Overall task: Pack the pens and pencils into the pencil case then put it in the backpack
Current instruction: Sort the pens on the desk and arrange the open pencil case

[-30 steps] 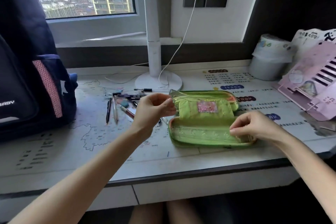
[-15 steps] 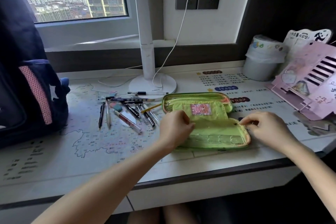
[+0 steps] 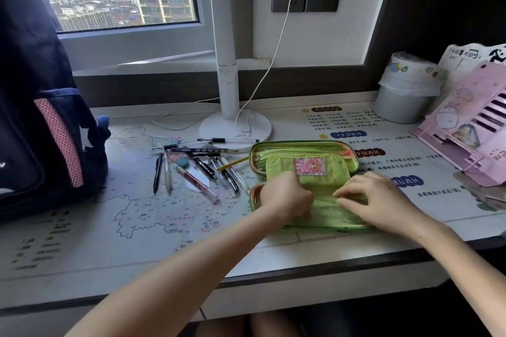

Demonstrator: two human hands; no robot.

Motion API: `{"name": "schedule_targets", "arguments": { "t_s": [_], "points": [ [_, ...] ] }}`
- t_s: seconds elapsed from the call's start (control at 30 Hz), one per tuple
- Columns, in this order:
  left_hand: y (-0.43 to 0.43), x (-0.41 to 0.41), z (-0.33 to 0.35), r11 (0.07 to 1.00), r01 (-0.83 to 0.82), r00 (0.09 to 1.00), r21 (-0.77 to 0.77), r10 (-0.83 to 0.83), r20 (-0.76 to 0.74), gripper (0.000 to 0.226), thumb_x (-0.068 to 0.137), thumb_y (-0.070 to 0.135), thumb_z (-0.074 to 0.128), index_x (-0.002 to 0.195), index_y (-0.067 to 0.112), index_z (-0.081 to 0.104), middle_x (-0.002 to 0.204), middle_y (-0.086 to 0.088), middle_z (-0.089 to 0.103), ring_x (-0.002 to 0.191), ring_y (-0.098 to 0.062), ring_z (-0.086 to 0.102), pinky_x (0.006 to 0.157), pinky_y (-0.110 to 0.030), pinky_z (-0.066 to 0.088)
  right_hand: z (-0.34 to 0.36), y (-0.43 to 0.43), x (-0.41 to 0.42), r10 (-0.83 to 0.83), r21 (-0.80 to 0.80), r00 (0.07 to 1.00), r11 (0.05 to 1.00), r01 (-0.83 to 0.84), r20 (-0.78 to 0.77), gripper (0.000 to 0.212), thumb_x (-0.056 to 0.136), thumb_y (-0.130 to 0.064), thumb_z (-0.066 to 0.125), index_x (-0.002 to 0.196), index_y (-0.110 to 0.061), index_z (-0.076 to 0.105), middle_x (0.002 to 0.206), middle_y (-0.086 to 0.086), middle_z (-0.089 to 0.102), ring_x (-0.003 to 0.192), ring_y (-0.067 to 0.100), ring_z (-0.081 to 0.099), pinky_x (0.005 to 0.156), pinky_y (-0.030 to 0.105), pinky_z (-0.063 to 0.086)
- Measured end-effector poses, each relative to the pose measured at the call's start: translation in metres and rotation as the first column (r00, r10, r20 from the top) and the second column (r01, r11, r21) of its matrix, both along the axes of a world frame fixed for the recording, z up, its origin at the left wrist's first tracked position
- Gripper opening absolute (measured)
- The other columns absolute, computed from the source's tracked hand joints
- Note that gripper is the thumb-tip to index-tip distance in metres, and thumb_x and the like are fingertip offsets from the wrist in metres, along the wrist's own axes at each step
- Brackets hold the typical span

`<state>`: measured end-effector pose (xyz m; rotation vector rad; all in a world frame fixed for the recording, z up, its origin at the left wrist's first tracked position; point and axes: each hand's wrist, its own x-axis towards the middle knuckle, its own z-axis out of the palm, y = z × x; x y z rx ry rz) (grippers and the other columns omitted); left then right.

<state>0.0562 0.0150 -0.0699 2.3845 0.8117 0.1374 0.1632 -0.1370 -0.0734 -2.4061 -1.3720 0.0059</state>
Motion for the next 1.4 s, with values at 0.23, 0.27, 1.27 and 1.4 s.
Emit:
{"name": "schedule_targets", "arguments": {
  "t_s": [0.23, 0.27, 1.27, 1.4],
  "points": [
    [0.012, -0.023, 0.004, 0.87, 0.024, 0.988, 0.493, -0.094, 0.119, 0.031, 0.092, 0.041, 0.048, 0.085, 0.013, 0.059, 0.078, -0.002, 0.063, 0.075, -0.023, 0.058, 0.06, -0.027, 0.036, -0.01, 0.014, -0.008, -0.045, -0.047, 0.948, 0.997, 0.063, 0.316, 0.016, 0.067, -0.025, 0.082, 0.081, -0.028, 0.076, 0.07, -0.007, 0.061, 0.073, 0.021, 0.053, 0.067, 0.032, 0.037],
    [0.021, -0.031, 0.004, 0.87, -0.004, 0.987, 0.494, -0.076, 0.142, 0.031, 0.092, 0.04, 0.047, 0.081, 0.015, 0.06, 0.074, 0.001, 0.059, 0.071, -0.019, 0.054, 0.059, -0.026, 0.034, -0.01, 0.017, -0.011, -0.069, -0.006, 0.946, 0.997, 0.075, 0.317, 0.014, 0.065, -0.02, 0.083, 0.077, -0.025, 0.076, 0.067, -0.006, 0.062, 0.07, 0.021, 0.054, 0.066, 0.031, 0.037],
    [0.181, -0.156, -0.043, 0.903, -0.163, 0.955, 0.398, 0.042, 0.295, 0.019, 0.087, 0.021, 0.058, 0.098, 0.009, 0.068, 0.106, -0.004, 0.064, 0.094, -0.023, 0.058, 0.081, -0.029, 0.045, -0.02, 0.19, -0.132, 0.514, -0.347, 0.775, 0.849, -0.399, 0.368, 0.086, 0.08, -0.06, 0.001, 0.138, -0.009, 0.04, 0.154, 0.012, 0.021, 0.144, 0.033, 0.002, 0.112, 0.055, -0.013],
    [0.183, -0.151, -0.042, 0.906, -0.159, 0.957, 0.392, 0.044, 0.288, 0.021, 0.09, 0.018, 0.054, 0.104, 0.007, 0.065, 0.11, -0.007, 0.064, 0.098, -0.026, 0.059, 0.08, -0.029, 0.044, -0.027, 0.161, -0.135, 0.619, -0.264, 0.726, 0.785, -0.56, 0.3, 0.078, 0.086, -0.067, 0.024, 0.123, -0.007, 0.059, 0.134, 0.006, 0.055, 0.133, 0.023, 0.04, 0.113, 0.047, 0.003]
  ]
}}
